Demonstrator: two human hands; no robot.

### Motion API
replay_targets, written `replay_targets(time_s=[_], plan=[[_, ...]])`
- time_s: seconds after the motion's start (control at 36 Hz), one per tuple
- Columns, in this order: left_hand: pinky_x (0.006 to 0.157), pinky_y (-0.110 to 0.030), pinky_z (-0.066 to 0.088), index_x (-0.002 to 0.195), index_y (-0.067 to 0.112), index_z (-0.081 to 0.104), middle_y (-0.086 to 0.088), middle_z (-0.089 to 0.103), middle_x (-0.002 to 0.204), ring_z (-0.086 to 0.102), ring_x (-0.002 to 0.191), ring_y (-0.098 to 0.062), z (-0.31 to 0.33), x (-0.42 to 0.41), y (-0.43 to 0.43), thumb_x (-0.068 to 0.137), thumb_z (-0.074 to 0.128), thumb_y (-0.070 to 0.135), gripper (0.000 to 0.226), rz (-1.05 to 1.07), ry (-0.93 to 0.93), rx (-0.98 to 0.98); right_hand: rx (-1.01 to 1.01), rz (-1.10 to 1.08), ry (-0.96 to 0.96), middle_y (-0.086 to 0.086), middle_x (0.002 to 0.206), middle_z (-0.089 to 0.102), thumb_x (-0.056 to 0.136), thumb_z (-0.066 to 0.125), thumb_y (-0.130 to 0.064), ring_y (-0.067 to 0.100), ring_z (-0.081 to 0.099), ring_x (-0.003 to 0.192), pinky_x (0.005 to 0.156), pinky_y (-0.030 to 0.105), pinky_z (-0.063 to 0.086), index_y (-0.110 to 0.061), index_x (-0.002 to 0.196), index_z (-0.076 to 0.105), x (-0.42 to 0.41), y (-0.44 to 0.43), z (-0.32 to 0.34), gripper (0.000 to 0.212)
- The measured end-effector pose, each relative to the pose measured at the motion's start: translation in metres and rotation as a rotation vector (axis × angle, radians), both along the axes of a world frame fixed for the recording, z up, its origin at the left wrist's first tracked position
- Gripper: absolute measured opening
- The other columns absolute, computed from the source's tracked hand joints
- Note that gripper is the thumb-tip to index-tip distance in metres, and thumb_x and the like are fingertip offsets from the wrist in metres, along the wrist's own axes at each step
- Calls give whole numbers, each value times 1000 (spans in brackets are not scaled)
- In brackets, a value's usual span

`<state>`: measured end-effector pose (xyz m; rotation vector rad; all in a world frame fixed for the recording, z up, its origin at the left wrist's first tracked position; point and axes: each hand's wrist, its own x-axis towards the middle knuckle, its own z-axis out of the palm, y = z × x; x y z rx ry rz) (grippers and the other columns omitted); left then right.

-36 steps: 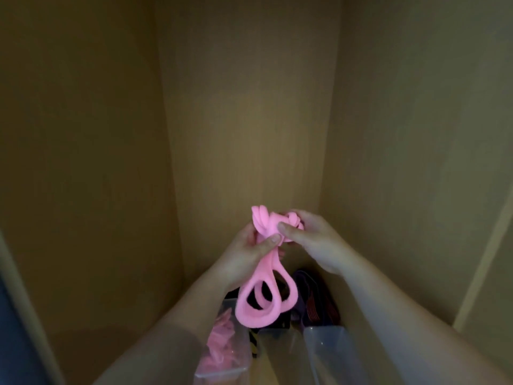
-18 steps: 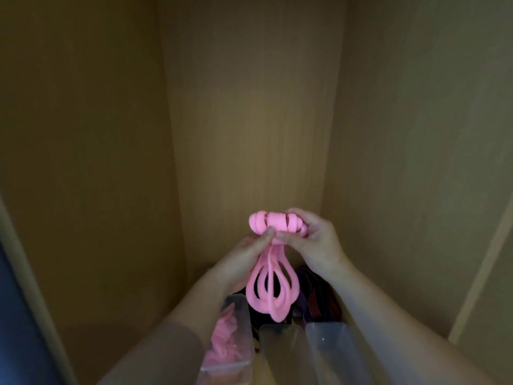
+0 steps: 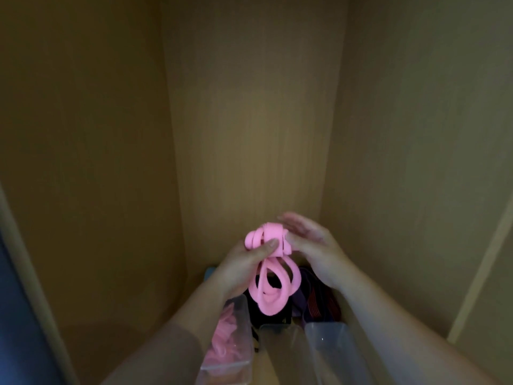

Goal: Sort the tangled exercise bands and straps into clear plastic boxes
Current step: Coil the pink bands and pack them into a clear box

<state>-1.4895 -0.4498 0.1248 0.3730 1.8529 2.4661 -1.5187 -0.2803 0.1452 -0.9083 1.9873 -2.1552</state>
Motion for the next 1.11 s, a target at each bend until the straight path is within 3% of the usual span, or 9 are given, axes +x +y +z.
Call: replay_targets(time_s=[0.08,0.22,0.39,0.56,0.72,0.86,0.94,1.03,1.11], plan=[[96,-50,47,113,-2,63,-27,65,108,63,99,-35,3,-1,-1,83,69,21,38,-14,36,-36,128,-19,-98,3,132,60,81,66,-47,17,59,118,104,41,45,-34,125,59,2,-3,7,46],[86,-40,53,123,-5,52,-25,64,104,64,95,-32,3,-1,-4,87,64,8,40,-63,89,-65,150,145,-202,10,118,68,92,59,-26,28,64,111,99,47,49,-22,128,61,7,-1,9,36],[97,-48,48,128,7,52,-26,63,117,62,106,-36,-8,-2,-5,81,71,6,51,-51,65,-113,186,78,-148,10,123,65,86,65,-1,23,64,112,95,43,52,-9,137,49,1,5,1,54],[97,-49,47,130,4,49,-28,59,121,60,108,-36,-13,3,-6,79,71,2,55,-128,17,-121,158,17,1,0,119,68,85,65,2,14,62,115,97,32,49,-23,124,58,3,7,-13,47],[95,-44,49,122,5,57,-21,65,113,63,103,-31,-10,8,-2,92,61,27,37,-126,-102,-100,121,5,26,5,119,68,82,64,10,22,62,115,99,41,49,-18,123,60,3,6,-33,50],[97,-57,47,124,8,57,-25,62,120,60,111,-41,-25,6,-7,78,78,22,53,-69,-113,-173,66,65,-17,10,120,67,76,68,15,27,62,114,97,40,50,-9,122,62,6,9,-43,52],[90,-47,53,118,8,60,-18,68,111,65,102,-33,-34,8,-7,77,76,7,44,-42,-99,-135,23,104,-97,16,118,67,70,68,20,30,63,110,96,43,51,-10,116,67,6,11,-50,55],[85,-37,54,118,8,60,-16,68,109,66,100,-28,-42,12,-5,73,77,4,48,-20,-68,-134,33,141,-216,18,120,65,68,77,7,31,64,108,93,45,52,-15,117,66,7,15,-52,56],[83,-33,55,116,11,61,-10,71,105,67,98,-23,-52,15,-2,68,77,1,52,11,-68,-128,78,96,-436,14,125,61,74,74,-16,31,64,107,88,49,54,-20,132,50,6,17,-54,63]])
